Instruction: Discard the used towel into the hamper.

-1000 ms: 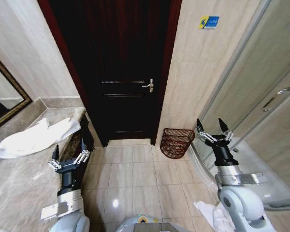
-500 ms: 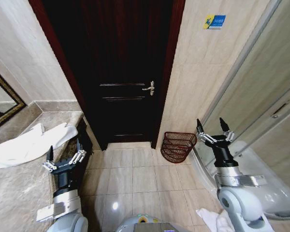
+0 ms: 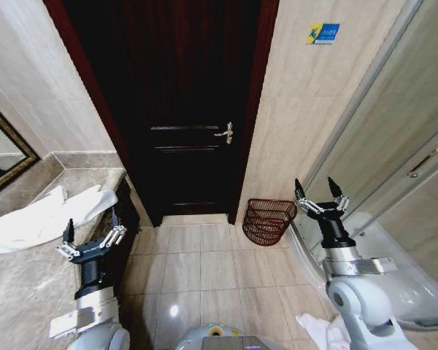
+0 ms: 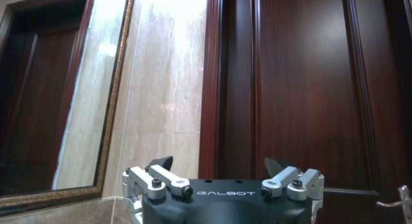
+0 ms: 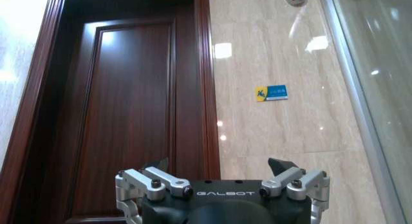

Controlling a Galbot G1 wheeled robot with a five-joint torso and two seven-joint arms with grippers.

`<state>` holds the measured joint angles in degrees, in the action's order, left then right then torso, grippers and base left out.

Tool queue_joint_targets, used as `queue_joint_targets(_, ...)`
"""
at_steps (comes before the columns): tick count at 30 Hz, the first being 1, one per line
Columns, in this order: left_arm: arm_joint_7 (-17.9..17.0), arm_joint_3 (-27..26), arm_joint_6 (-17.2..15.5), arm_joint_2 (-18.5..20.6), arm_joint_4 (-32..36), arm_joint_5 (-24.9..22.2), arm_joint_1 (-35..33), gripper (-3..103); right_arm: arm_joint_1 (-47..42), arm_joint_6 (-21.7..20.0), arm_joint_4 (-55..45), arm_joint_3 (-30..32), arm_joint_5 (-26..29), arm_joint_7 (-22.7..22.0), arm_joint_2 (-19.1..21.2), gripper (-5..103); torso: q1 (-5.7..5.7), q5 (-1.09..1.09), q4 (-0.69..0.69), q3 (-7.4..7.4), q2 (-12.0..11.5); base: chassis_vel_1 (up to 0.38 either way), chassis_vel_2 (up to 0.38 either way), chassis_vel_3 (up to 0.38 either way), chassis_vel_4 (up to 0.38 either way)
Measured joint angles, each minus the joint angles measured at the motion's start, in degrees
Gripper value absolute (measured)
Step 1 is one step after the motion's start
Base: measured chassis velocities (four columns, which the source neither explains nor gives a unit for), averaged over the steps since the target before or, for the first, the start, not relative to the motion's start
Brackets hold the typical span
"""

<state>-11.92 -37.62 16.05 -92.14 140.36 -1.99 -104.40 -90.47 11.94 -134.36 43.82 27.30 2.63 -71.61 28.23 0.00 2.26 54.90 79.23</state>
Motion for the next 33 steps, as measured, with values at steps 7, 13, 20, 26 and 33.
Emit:
queue_joint_targets(7,0.70,0.09,0.49,0.00,0.02,-0.46,-0.12,96,-0.24,-0.11,-0.46,-0.09,-0.05,0.42,-0.27,100,0.03,0.00,0.00,0.00,0.00,-0.104,0.104,0.123,-0.117)
queue_joint_targets(13,0.91,-0.21,2.13,0.00,-0.12,-2.16,-0.01,96,-0.72,1.71,-0.24,-0.47,-1.71,1.08,-0.61,100,0.08,0.00,0.02,0.02,-0.02,-0.146,0.168,0.141,-0.149)
queue_joint_targets(20,-0.01,0.01,2.56,0.00,0.03,-2.73,-0.15,95,-1.62,2.40,-0.43,-0.56,-2.29,1.49,-0.90,100,0.03,0.00,-0.01,0.01,-0.02,-0.035,0.057,0.026,-0.020)
queue_joint_targets(26,-1.25,0.04,2.51,0.01,0.62,-2.67,-0.12,96,-2.08,2.52,-0.63,-0.53,-2.18,1.68,-0.56,100,-0.02,0.00,0.01,0.00,0.01,0.043,-0.021,-0.006,0.031)
queue_joint_targets(33,-2.64,-0.40,2.10,0.00,1.58,-2.66,-0.47,96,-1.63,2.84,0.09,-0.48,-1.63,1.97,-0.20,100,0.03,0.00,0.00,0.01,0.00,0.010,0.026,0.029,0.016)
